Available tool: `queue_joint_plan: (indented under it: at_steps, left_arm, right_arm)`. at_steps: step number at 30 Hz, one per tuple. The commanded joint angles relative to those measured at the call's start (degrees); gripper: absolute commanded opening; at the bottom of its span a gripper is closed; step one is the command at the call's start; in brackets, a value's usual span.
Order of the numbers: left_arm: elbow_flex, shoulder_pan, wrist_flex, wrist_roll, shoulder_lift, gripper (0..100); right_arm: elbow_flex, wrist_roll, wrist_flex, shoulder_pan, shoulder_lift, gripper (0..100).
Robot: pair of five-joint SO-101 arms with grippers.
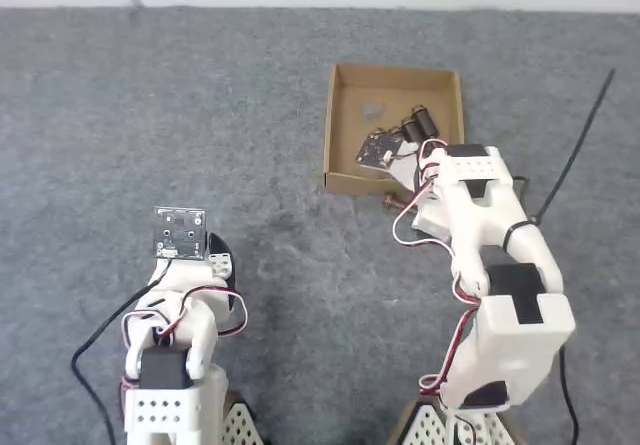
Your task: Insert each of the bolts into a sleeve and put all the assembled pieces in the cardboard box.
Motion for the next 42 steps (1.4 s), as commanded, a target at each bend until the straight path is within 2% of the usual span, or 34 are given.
queue_joint_plan:
  at_steps: [1, 5, 10, 15, 19, 28, 35, 42]
  left_arm:
    - [-0.66, 0.18, -0.09, -0.44, -0.7, 2]
    - [-0.66, 0.18, -0.09, -0.44, -0.7, 2]
    - [-0.66, 0.18, -0.09, -0.44, -0.7, 2]
    - [-0.66, 0.18, -0.09, -0.44, -0.7, 2]
    - [-0.66, 0.18, -0.09, -0.44, -0.7, 2]
    - [-0.66, 0.18, -0.09, -0.44, -0.7, 2]
    - [-0.66, 0.09, -0.09, -0.44, -0.7, 2]
    - [-0.66, -0.09, -0.09, -0.44, -0.7, 2]
  right_arm:
    - [-1.76, -7.82, 3.21, -1.36, -6.46, 0.6]
    - [-1.67, -13.89, 9.54, -1.36, -12.53, 0.6]
    - [0.62, -18.02, 15.78, -0.92, -18.95, 0.6]
    - [10.64, -18.29, 14.46, -0.75, -27.3, 0.6]
    - [20.4, -18.29, 8.66, 1.45, -35.65, 0.6]
    - [36.13, -18.02, -3.91, 16.75, -47.34, 0.9]
    - [37.1, -18.29, -8.13, 28.09, -46.55, 0.9]
    - [37.1, -18.37, -8.92, 33.54, -44.0, 2.4]
